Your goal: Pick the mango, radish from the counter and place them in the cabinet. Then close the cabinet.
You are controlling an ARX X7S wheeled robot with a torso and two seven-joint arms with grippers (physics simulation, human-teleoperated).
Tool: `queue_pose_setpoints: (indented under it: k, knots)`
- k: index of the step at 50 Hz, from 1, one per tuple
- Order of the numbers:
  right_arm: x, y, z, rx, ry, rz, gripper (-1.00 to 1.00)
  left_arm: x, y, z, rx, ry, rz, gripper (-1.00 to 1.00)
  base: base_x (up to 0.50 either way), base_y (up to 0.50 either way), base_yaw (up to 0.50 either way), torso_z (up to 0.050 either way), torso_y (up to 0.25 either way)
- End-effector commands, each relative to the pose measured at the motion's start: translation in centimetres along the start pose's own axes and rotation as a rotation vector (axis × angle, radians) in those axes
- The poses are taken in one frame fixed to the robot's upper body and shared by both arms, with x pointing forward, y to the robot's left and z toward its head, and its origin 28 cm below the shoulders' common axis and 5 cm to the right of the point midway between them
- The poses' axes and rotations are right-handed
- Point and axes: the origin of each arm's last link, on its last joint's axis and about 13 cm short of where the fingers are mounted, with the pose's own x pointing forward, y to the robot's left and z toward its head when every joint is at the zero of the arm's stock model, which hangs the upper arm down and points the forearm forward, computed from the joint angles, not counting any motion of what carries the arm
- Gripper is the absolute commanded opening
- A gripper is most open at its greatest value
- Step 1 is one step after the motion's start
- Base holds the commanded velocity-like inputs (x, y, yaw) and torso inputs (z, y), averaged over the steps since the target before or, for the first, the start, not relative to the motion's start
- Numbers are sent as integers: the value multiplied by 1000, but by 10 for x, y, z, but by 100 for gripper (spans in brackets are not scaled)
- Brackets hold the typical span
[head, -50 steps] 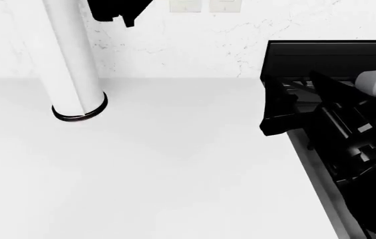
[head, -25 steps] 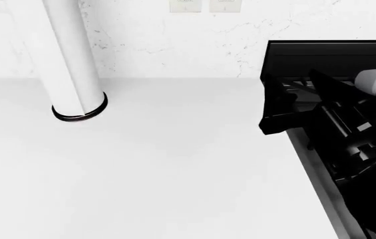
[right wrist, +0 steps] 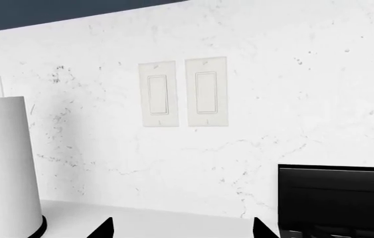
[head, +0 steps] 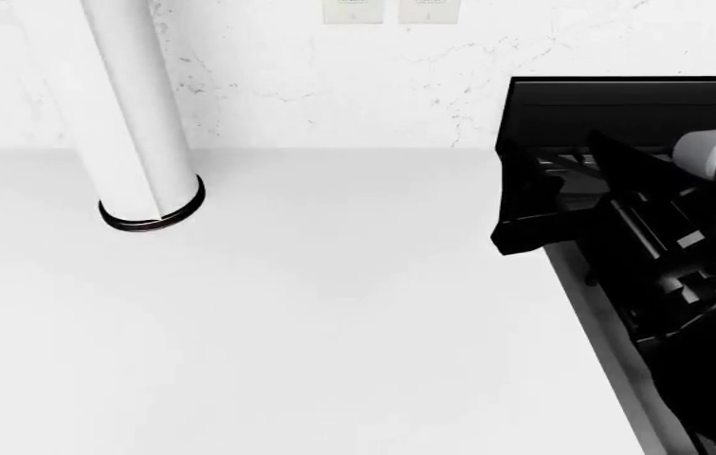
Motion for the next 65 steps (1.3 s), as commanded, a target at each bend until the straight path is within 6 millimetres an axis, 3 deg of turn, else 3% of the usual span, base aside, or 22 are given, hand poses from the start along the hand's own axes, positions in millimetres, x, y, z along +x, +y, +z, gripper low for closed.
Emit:
queue_pose_setpoints:
  k: [1,14,24,41,42,56,65]
  knots:
    - [0,0,0,2,-1,1,100,15,18,7,24,-10,134,-100,0,0,0,0,0]
    - [3,1,-2,2,3,4,100,24,40,9,0,26,280,-100,0,0,0,0,0]
    - [2,0,-1,4,2,0,100,17,39,-10,-105,186,364,-100,0,0,0,0,0]
    - [3,-1,-2,4,2,-2,100,10,36,-16,-201,311,492,-100,0,0,0,0,1]
    - [3,-1,-2,5,1,-2,100,10,36,-16,-209,319,498,100,0,0,0,0,0]
    - [2,-1,-1,6,-1,-1,100,15,35,-3,-181,271,462,100,0,0,0,0,0]
    - [3,-1,-2,8,-2,-1,100,27,36,6,-28,116,306,100,0,0,0,0,0]
